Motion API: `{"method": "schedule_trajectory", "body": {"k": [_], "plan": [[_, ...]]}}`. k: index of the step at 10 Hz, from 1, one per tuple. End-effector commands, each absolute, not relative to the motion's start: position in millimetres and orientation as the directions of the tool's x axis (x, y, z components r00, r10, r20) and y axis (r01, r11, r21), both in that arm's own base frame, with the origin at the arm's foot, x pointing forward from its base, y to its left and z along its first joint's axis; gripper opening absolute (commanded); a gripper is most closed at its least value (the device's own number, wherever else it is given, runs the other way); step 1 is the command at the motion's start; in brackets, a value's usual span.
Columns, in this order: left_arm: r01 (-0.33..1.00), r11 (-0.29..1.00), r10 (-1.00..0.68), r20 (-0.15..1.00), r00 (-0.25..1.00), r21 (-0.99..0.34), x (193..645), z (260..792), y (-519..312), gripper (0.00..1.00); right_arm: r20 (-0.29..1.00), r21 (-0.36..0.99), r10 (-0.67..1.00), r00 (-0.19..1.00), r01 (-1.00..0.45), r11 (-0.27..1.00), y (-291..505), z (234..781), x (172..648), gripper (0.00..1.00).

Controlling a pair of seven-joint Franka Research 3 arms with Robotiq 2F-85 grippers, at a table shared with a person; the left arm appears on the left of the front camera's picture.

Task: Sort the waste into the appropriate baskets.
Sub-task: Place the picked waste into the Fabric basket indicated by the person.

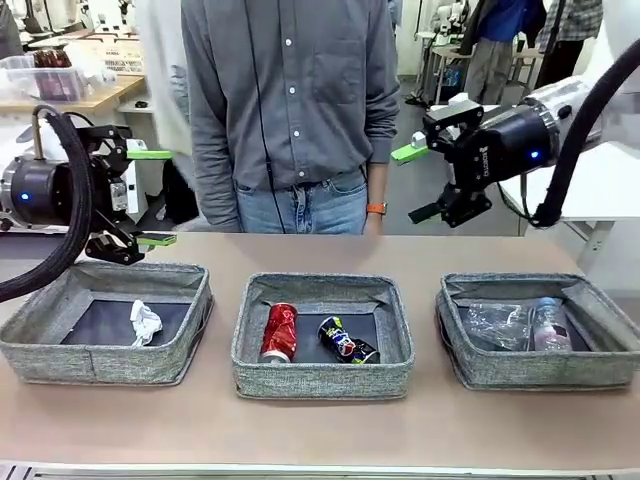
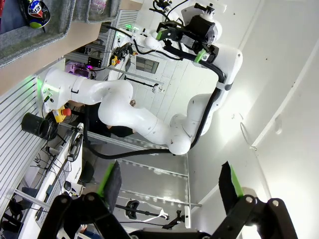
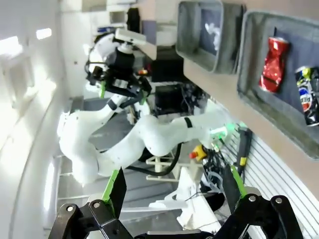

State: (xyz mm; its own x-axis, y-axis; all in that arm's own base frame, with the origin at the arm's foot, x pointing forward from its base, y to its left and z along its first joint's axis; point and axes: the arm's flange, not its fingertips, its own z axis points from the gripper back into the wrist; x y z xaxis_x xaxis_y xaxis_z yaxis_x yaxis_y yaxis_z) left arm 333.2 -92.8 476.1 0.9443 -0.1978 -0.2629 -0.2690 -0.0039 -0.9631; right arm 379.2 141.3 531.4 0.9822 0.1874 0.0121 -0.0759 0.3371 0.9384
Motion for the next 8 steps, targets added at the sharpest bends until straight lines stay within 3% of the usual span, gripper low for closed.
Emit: {"method": "schedule_trajectory", "body": {"k": [1,8], "plan": [[-0.281,-0.006,-0.19,-0.275,0.943,-0.96,332.3,480.5,-93.3,1.0,0.09,0.959,0.171,0.981,-0.132,0.253,118.6,538.2,376.7,1.0],[-0.281,-0.006,-0.19,-0.275,0.943,-0.96,332.3,480.5,-93.3,1.0,0.09,0.959,0.171,0.981,-0.132,0.253,118.6,538.2,376.7,1.0]]}}
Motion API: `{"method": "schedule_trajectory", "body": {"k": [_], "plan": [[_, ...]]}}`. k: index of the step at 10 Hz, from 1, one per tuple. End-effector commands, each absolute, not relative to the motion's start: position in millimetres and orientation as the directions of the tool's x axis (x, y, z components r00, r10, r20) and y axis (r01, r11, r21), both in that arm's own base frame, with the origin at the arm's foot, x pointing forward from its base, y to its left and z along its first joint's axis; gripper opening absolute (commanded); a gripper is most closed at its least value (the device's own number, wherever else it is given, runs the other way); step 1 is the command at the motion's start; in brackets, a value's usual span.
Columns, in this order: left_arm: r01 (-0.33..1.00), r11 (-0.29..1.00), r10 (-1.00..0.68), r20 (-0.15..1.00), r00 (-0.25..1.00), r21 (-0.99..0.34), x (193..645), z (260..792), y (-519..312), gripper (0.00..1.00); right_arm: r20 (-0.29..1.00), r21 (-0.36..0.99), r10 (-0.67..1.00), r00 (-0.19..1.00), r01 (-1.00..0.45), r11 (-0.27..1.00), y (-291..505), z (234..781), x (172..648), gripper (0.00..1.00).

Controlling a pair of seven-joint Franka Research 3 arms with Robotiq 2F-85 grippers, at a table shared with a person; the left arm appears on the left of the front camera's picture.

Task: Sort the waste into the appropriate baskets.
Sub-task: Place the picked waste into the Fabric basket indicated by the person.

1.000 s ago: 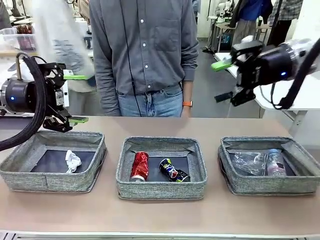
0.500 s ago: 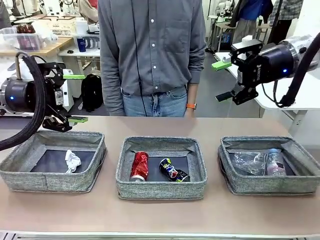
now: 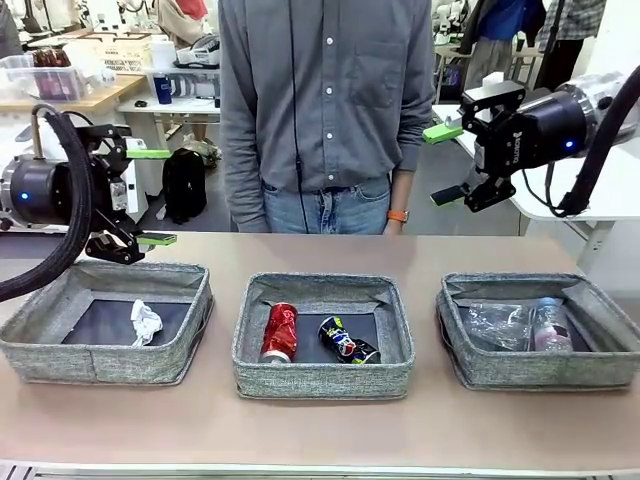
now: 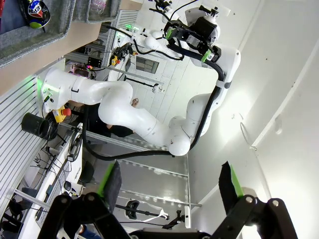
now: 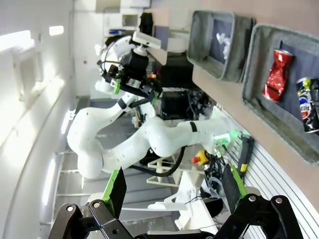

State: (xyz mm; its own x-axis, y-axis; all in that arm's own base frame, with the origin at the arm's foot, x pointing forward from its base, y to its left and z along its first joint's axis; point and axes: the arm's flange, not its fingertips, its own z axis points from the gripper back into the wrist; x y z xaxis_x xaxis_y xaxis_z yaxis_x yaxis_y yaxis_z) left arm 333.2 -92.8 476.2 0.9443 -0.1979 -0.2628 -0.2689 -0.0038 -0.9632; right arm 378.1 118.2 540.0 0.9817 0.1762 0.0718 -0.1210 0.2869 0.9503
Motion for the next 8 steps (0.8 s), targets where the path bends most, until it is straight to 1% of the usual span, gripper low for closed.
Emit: {"method": "schedule_trajectory", "body": {"k": [1,8], "plan": [[-0.281,-0.006,-0.19,-0.275,0.943,-0.96,332.3,480.5,-93.3,1.0,0.09,0.959,0.171,0.981,-0.132,0.253,118.6,538.2,376.7,1.0],[-0.281,-0.006,-0.19,-0.275,0.943,-0.96,332.3,480.5,-93.3,1.0,0.09,0.959,0.171,0.981,-0.132,0.253,118.6,538.2,376.7,1.0]]}}
